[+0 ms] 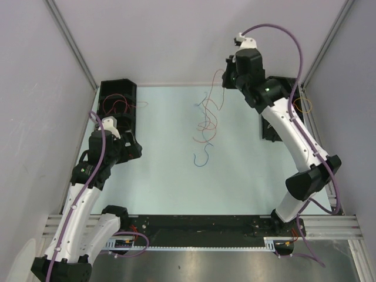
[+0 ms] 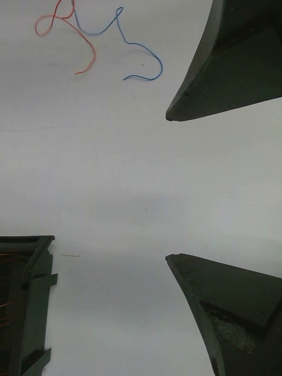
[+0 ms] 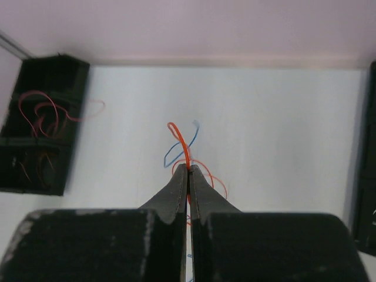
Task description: Untangle the cables
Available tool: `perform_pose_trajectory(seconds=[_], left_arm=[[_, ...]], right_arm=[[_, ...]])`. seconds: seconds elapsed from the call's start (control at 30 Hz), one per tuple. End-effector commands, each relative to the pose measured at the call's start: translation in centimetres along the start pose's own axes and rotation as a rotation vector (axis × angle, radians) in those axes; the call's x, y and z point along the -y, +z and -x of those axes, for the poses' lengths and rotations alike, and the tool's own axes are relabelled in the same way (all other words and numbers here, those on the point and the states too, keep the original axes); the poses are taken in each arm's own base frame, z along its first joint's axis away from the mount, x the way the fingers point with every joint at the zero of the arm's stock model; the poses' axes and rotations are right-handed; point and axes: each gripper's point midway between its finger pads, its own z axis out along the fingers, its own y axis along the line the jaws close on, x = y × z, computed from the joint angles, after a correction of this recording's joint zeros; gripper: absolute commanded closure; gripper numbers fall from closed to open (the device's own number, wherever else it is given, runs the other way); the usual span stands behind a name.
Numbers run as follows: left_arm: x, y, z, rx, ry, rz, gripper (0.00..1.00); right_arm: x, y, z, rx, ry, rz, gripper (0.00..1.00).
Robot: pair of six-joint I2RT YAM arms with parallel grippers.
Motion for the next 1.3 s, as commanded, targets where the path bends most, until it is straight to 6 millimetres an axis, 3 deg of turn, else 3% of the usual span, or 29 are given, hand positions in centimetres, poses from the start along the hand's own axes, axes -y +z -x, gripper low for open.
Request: perform_pose_trajectory(seconds=[0.0, 0.1, 0.2, 0.23, 0.3, 0.33, 0.5, 0.67, 0.8, 0.87, 0.9, 0.97, 1.1, 1.2, 1.23, 1.27], left_arm=[[0.0, -0.2, 0.9, 0.040, 0.012, -0.004, 0.00], [-0.1, -0.2, 1.0, 0.044, 0.008, -0.002, 0.00], [-0.1, -0.2, 1.0, 0.042, 0.010, 0.002, 0.00], [-0.1, -0.2, 1.0, 0.042, 0.008, 0.000, 0.00], [-0.1, -0.1, 0.9, 0.040, 0.011, -0.002, 0.00], [-0.1, -0.1, 0.9, 0.037, 0.010, 0.000, 0.00], [-0.2, -0.1, 1.0, 0.040, 0.008, 0.004, 0.00], [-0.2, -0.2, 1.0, 0.042, 0.008, 0.005, 0.00], [-0.2, 0.0, 0.8, 0.032, 0.008, 0.009, 0.00], [-0.2, 0.1, 0.8, 0.029, 0.008, 0.009, 0.00], [-0.2, 0.1, 0.8, 0.031, 0.008, 0.010, 0.00], [-0.3, 0.2, 0.7, 0.024, 0.007, 0.012, 0.00], [-0.3, 0.5, 0.5, 0.011, 0.009, 0.015, 0.00], [-0.3, 0.7, 0.4, 0.002, 0.008, 0.020, 0.00], [-0.3, 0.7, 0.4, 0.002, 0.008, 0.020, 0.00], [-0.4, 0.6, 0.4, 0.002, 0.008, 0.020, 0.00]], right_arm=[[0.5, -3.7, 5.8, 0.129, -0.021, -0.037, 1.00], [0.1, -5.7, 9.3, 0.226, -0.011, -0.017, 1.00], [-0.7, -6.4, 11.5, 0.278, -0.007, 0.012, 1.00], [-1.2, -7.9, 13.4, 0.322, -0.005, 0.039, 1.00], [-2.1, -8.4, 14.7, 0.355, -0.005, 0.073, 1.00], [-2.4, -9.9, 16.5, 0.412, 0.005, 0.090, 1.00], [-2.2, -12.3, 21.0, 0.599, 0.038, 0.073, 1.00], [-0.9, -11.6, 23.1, 0.699, 0.005, -0.028, 1.00], [2.0, -12.1, 26.2, 0.839, -0.045, -0.194, 1.00], [3.3, -11.0, 27.0, 0.871, -0.056, -0.247, 1.00], [4.8, -11.6, 28.4, 0.919, -0.051, -0.279, 1.00], [6.1, -10.5, 29.2, 0.946, -0.053, -0.299, 1.00], [11.2, -10.0, 31.1, 1.025, -0.054, -0.376, 1.00], [13.9, -7.9, 31.2, 1.046, -0.049, -0.403, 1.00], [15.8, -7.3, 31.2, 1.045, -0.048, -0.438, 1.00], [17.0, -5.5, 30.6, 1.026, -0.057, -0.455, 1.00]])
